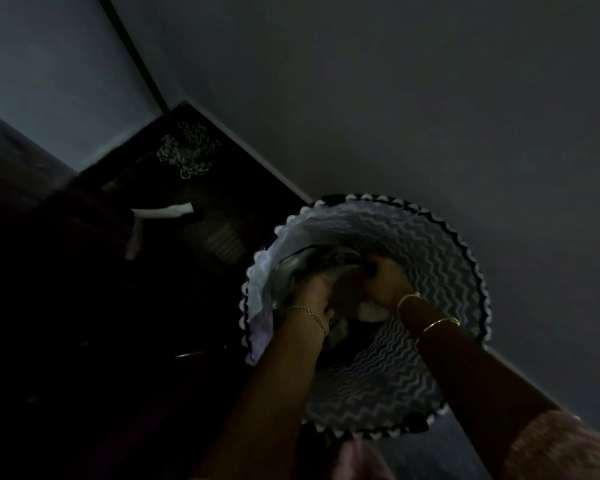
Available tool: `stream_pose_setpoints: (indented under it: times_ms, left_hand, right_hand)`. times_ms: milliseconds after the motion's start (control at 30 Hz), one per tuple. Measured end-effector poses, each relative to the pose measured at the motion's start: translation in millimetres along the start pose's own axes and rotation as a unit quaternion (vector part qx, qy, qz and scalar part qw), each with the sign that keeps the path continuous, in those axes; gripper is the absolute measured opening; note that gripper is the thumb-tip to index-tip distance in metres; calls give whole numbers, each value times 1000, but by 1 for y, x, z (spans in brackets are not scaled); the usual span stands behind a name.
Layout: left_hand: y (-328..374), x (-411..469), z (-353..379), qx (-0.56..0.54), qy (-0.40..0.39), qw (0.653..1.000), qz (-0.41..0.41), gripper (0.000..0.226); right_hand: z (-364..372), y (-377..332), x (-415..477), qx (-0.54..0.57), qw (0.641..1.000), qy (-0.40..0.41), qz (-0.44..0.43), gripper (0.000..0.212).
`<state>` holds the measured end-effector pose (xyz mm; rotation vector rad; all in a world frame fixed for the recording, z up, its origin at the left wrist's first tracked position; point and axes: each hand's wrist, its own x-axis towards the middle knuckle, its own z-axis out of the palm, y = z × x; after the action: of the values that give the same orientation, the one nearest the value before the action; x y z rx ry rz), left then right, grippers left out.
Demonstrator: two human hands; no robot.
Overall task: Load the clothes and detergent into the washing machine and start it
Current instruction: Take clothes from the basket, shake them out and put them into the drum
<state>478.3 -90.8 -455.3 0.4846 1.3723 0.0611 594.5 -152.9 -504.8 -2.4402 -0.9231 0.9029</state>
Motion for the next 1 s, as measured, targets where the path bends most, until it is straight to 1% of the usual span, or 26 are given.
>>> stream_pose_setpoints:
  times_ms: [100, 167, 233, 300, 367, 433, 533, 633, 667, 733, 800, 867, 933, 1000]
  left_hand:
    - [5, -57, 1, 5, 14, 1000, -15, 16]
    - [11, -101, 1, 21, 14, 1000, -15, 16]
    - [16, -146, -2, 39, -6, 999, -5, 19]
    - [18, -192, -8, 72, -27, 997, 18, 28]
    - [19, -235, -15, 97, -37, 993, 48, 43]
    - [21, -272, -23, 132, -43, 988, 75, 53]
    - [23, -315, -36, 137, -69, 984, 90, 51]
    - [30, -350, -42, 130, -109, 980, 106, 49]
    - [33, -360, -42, 119, -127, 978, 112, 49]
    - [41, -381, -39, 74, -181, 973, 123, 51]
    - [51, -402, -33, 40, -227, 963, 139, 55]
    - [59, -419, -27, 36, -228, 956, 179, 63]
    - [64, -439, -26, 38, -221, 951, 212, 56]
    - [67, -454, -27, 33, -244, 940, 235, 51]
  right_hand:
    - [-40, -33, -55, 10, 999, -39, -18, 34]
    - [-69, -55, -88, 17, 999, -46, -20, 34]
    - [-99, -76, -122, 43, 998, -40, -11, 33]
    - [-130, -96, -154, 87, 996, -20, 1, 28]
    - [-162, -120, -183, 134, 991, 6, 0, 20]
    - [-195, -146, -208, 197, 980, 23, -5, 18]
    - [-240, -178, -235, 244, 968, 60, -23, 23]
    - [-278, -210, -256, 277, 955, 80, -70, 16]
    - [-289, -220, -263, 288, 950, 88, -78, 14]
    - [-308, -239, -274, 318, 938, 104, -87, 20]
    - [-323, -252, -283, 368, 921, 96, -84, 22]
    - [-336, -261, -295, 429, 897, 80, -78, 21]
    - [-347, -267, -309, 477, 873, 61, -86, 18]
    - [-359, -275, -324, 496, 859, 53, -111, 12]
